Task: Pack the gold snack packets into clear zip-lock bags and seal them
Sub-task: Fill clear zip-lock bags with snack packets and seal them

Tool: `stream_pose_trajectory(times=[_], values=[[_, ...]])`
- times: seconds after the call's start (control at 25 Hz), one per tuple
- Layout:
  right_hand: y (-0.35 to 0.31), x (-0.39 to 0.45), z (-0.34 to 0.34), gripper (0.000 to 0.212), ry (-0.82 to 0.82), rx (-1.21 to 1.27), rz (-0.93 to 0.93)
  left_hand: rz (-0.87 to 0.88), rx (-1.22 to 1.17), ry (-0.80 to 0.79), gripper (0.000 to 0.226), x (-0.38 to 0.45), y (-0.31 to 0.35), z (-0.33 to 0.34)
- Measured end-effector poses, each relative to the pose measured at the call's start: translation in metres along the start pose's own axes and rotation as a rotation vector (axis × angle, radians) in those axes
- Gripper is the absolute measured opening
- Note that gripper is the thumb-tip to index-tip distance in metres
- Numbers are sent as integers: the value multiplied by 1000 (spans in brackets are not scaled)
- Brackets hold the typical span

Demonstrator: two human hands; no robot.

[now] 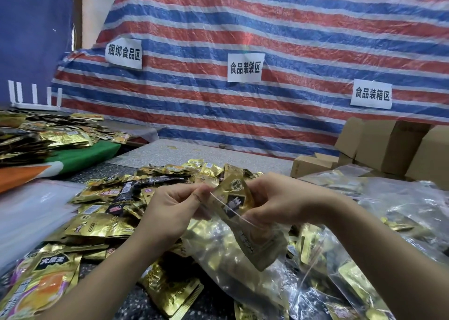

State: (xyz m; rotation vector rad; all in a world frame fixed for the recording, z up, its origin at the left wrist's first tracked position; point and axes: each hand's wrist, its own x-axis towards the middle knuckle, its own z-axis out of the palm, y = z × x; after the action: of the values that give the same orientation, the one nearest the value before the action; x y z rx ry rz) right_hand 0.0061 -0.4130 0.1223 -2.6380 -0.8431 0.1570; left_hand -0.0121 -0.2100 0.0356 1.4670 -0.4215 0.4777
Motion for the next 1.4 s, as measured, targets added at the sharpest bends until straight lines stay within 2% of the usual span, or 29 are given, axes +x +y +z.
stream_pose_trajectory(times=[0.16,0.36,0.64,0.84,0.96,1.16,1.28,1.4], values=[[-10,3,4,15,-48,-240,-16,9,0,-1,17,-2,0,5],[-10,2,-2,15,113,-5,-28,-3,19,55,23,1,-2,3],[-16,-13,-21,18,292,128,-78,13,-48,117,24,9,18,11],[-28,-27,-51,19,534,245,-231,171,-49,68,24,21,64,16],[-35,-28,-64,23,661,281,-299,232,-79,104,24,31,83,20],[-37,-28,-69,23,648,340,-338,237,-84,183,23,33,88,21],[-37,-27,-66,26,567,651,-365,276,-57,214,23,33,89,12],[-29,-24,-60,28,552,859,-289,275,-31,251,24,32,82,3]])
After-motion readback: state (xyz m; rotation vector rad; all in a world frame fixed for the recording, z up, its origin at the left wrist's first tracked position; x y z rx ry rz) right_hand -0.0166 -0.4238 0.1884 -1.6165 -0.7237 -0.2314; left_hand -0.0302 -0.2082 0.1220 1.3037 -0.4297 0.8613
